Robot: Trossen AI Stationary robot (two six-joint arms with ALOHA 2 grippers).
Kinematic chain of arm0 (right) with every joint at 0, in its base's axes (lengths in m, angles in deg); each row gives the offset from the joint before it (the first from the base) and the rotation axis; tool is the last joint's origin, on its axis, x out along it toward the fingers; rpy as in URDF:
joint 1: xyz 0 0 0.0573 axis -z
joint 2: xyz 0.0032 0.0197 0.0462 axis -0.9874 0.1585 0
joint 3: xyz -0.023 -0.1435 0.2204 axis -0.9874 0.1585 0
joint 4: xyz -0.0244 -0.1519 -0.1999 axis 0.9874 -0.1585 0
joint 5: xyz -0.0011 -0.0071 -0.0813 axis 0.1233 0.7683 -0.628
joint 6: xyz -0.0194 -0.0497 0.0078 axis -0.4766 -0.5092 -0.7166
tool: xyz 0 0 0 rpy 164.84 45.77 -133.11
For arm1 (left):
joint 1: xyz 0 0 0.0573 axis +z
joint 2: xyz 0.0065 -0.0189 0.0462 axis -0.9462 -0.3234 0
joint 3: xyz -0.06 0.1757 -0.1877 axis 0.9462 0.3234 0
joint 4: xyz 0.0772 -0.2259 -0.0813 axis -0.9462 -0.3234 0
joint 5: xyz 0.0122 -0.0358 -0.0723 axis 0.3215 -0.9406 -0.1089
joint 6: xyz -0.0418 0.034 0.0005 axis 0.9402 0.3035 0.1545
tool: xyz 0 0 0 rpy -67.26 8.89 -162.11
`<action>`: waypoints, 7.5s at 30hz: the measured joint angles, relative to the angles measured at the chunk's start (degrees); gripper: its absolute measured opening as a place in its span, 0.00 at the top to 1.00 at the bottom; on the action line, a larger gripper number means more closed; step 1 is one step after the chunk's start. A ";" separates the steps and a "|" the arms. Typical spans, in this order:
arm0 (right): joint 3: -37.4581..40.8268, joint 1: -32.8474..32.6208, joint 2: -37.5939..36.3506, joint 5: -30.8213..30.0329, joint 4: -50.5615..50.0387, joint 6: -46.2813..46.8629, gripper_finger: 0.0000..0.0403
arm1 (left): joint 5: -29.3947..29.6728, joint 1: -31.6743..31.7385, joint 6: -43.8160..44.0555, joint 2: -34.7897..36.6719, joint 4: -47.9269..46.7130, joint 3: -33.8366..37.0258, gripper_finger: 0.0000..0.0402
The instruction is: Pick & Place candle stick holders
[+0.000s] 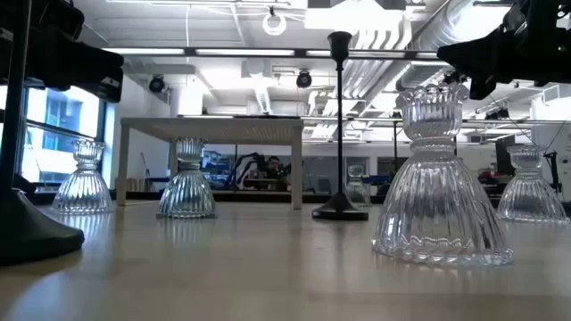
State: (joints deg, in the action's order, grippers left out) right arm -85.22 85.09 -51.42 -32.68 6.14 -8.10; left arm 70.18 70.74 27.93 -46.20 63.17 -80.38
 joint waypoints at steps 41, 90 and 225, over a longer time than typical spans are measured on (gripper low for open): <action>0.00 -0.01 0.00 0.01 0.00 -0.01 1.00 | 0.00 -0.01 -0.01 0.00 0.00 0.00 1.00; -34.27 9.12 33.05 -39.12 -66.73 43.14 0.66 | 8.82 0.00 2.84 0.00 0.79 0.13 1.00; -107.36 28.46 102.44 7.11 -35.92 2.51 0.91 | 7.06 -0.02 1.42 -0.02 -0.04 -0.02 1.00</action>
State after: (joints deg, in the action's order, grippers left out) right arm -192.58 113.55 51.03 -25.57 -29.78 -5.59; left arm 77.24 70.72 29.35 -46.22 63.13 -80.41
